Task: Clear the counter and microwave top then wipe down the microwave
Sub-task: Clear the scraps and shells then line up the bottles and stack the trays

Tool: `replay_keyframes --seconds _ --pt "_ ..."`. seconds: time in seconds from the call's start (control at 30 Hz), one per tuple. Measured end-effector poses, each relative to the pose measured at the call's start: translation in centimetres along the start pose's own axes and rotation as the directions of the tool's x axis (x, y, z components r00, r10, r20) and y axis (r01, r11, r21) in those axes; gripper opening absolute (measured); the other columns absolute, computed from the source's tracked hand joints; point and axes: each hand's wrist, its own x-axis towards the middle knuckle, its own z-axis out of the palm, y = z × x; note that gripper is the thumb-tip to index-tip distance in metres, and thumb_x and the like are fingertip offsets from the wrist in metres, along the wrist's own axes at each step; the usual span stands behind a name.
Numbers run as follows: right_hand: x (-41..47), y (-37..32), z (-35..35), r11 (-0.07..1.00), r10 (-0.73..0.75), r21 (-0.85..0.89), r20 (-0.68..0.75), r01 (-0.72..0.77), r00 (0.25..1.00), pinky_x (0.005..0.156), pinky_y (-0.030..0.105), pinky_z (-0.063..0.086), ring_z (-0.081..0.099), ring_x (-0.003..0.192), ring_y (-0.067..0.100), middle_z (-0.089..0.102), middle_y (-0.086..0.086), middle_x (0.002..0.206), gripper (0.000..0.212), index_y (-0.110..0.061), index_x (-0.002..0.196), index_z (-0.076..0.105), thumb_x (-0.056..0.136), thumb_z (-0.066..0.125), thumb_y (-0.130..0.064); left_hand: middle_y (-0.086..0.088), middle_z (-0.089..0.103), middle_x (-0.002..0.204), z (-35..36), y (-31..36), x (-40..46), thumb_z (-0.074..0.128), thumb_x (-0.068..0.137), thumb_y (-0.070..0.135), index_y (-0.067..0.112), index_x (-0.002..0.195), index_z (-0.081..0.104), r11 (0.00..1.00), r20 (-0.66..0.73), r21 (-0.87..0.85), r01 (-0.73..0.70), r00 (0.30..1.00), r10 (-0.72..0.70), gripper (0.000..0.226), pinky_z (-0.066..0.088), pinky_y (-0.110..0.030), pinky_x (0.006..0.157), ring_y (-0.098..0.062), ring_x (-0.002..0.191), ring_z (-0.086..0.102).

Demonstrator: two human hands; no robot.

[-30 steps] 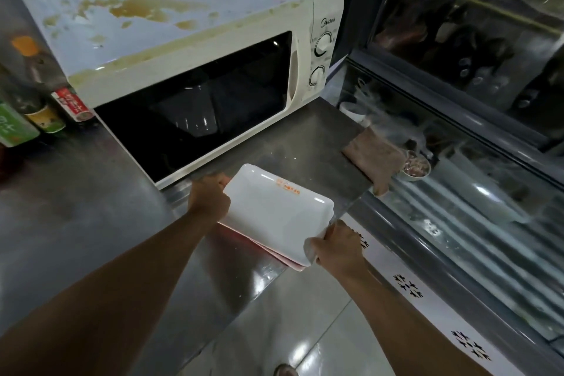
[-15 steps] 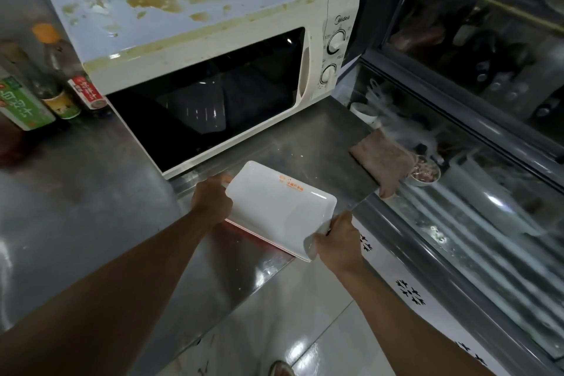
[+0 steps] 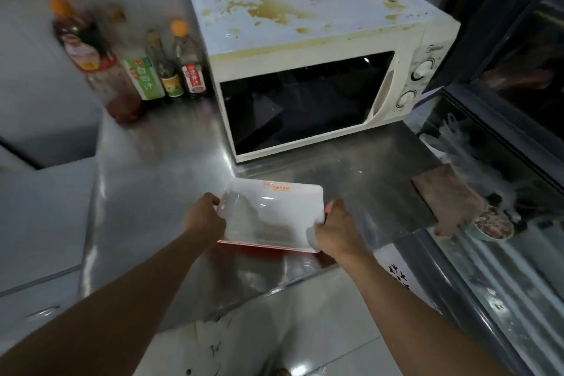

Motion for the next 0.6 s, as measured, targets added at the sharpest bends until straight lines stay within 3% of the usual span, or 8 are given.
replay_keyframes --seconds 0.13,0.27,0.47,0.6 --pt "0.9 -3.1 3.5 0.993 -0.102 -0.045 0.057 0.105 0.993 0.068 0.029 0.043 0.06 0.096 0.031 0.06 0.012 0.102 0.031 -0.004 0.109 0.042 0.081 0.056 -0.002 -0.017 0.064 0.095 -3.2 -3.5 -0.5 0.049 0.071 -0.011 0.008 0.098 0.055 0.989 -0.054 -0.081 0.124 0.99 -0.128 0.034 0.049 -0.034 0.064 -0.032 0.084 0.06" --pt "1.6 -7.2 6.7 0.967 -0.224 -0.096 0.127 0.236 0.966 0.065 0.027 0.037 0.059 0.089 0.028 0.06 0.011 0.1 0.024 -0.005 0.108 0.042 0.085 0.048 0.0 -0.014 0.065 0.092 -6.6 -7.1 -0.4 0.05 0.069 -0.009 0.011 0.095 0.055 0.975 -0.136 -0.09 0.202 0.968 -0.213 0.034 0.056 -0.041 0.075 -0.033 0.087 0.061" --pt "3.2 -12.7 11.2 0.925 -0.342 -0.113 0.177 0.364 0.923 0.066 0.028 0.038 0.056 0.087 0.028 0.057 0.013 0.098 0.021 -0.006 0.103 0.042 0.084 0.048 0.002 -0.013 0.065 0.099 -11.1 -10.6 1.3 0.053 0.07 -0.007 0.007 0.104 0.059 0.953 -0.227 -0.149 0.264 0.929 -0.293 0.037 0.05 -0.032 0.079 -0.032 0.093 0.06" --pt "4.9 -16.2 13.6 0.908 -0.368 -0.137 0.19 0.396 0.91 0.07 0.034 0.048 0.058 0.091 0.03 0.059 0.015 0.102 0.024 -0.004 0.107 0.044 0.085 0.05 0.0 -0.016 0.065 0.101 -13.2 -12.2 3.8 0.053 0.072 -0.005 0.007 0.107 0.057 0.942 -0.261 -0.203 0.266 0.913 -0.314 0.038 0.052 -0.039 0.085 -0.034 0.096 0.059"
